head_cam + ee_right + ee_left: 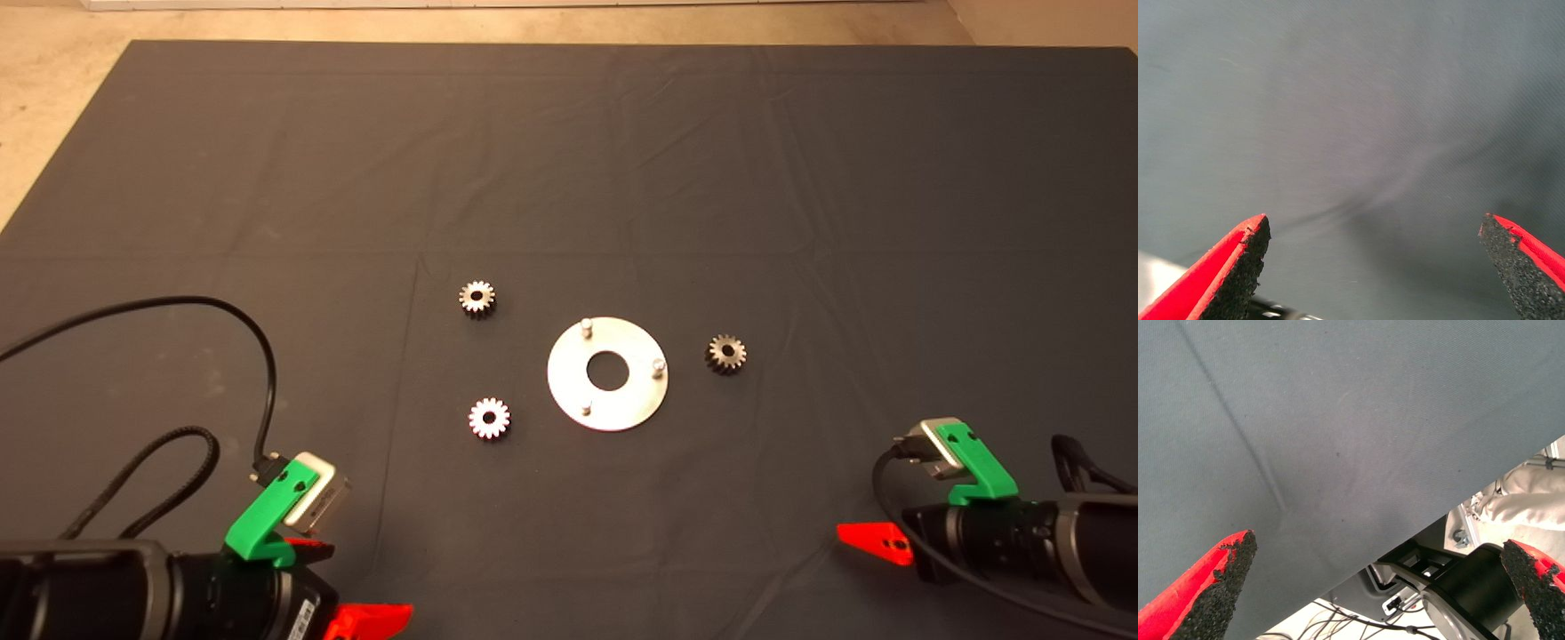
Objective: Install three planetary gears onto the carrier pins
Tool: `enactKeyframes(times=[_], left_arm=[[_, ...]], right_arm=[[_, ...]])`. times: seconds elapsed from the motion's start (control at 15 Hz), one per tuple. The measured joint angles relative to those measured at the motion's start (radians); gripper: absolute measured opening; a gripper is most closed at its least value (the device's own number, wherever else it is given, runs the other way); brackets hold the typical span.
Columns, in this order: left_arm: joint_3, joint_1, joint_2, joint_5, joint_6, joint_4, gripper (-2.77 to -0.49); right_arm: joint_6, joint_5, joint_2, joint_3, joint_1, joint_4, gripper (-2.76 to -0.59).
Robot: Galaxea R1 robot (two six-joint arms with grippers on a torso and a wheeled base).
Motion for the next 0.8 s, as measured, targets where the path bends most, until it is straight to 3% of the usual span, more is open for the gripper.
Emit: enactKeyframes(times=[0.07,0.13,0.2,0.4,0.53,0.67,0.8], left_arm=[[0.0,0.0,-0.001,0.0,0.0,0.001,-0.62],[0.0,0.0,-0.003,0.0,0.0,0.001,-0.62],[0.0,0.0,-0.002,-0.003,0.0,0.002,-0.62],[0.0,0.0,0.004,-0.034,0.0,0.003,-0.62],[0.0,0.0,0.002,-0.032,-0.001,0.003,-0.62],[0.0,0.0,0.008,-0.033,-0.001,0.003,-0.62],[0.0,0.0,0.03,-0.033,-0.001,0.003,-0.62]], right_arm=[[-0.004,0.07,-0.038,0.0,0.001,0.0,-1.0],[-0.008,0.118,-0.073,0.0,0.001,-0.002,-1.0],[-0.011,0.142,-0.106,0.0,0.0,-0.003,-1.0],[-0.025,0.152,-0.116,0.0,-0.001,-0.003,-1.0],[-0.026,0.166,-0.103,0.0,0.0,-0.003,-1.0],[-0.026,0.16,-0.1,0.0,0.006,-0.002,-1.0],[-0.025,0.154,-0.077,0.0,0.051,-0.002,-1.0]])
